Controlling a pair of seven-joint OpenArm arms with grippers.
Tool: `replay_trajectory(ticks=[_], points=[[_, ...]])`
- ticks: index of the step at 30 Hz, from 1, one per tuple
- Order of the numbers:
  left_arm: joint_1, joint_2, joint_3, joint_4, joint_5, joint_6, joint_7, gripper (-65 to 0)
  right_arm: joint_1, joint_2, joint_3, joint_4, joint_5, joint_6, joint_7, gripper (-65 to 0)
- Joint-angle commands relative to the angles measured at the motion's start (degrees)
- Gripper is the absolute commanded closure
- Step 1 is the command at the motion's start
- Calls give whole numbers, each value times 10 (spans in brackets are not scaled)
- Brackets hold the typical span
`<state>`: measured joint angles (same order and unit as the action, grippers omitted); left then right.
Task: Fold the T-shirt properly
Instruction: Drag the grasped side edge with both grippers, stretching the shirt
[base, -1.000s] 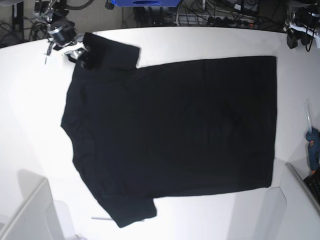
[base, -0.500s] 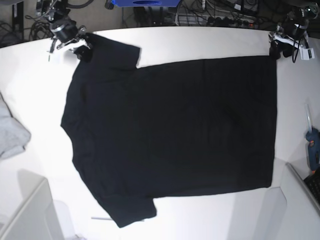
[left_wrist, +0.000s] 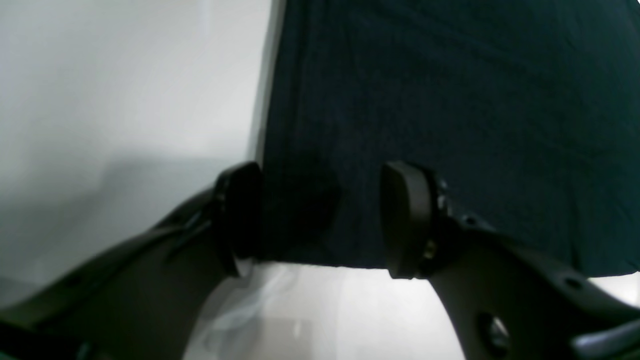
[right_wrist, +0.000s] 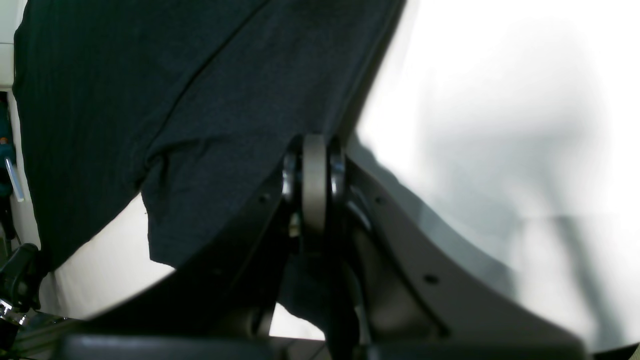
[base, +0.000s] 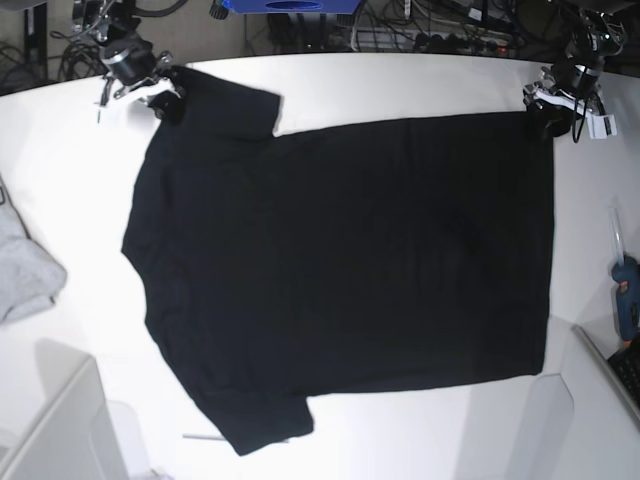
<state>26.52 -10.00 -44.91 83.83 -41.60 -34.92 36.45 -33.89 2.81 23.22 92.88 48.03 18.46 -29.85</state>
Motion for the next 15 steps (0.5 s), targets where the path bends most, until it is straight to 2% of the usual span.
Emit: replay_trajectory(ticks=[1,3,7,8,15], points=[[5,-2,-1,3,8,3,10,-351,-6,3,0,2,-14,-10,-14,0],[4,-2,-1,3,8,3,10,-281,-6,3,0,2,-14,-10,-14,0],[4,-2,-1,3,8,3,10,-20,-6,3,0,3,-14,-10,-13,0],[4,-2,-1,3,8,3,10,0,-6,3,0,5,-14,-10,-13,0],[10,-6,-1,10,9,2,10,0,-11,2,1,33,-14,-10,-12,0]])
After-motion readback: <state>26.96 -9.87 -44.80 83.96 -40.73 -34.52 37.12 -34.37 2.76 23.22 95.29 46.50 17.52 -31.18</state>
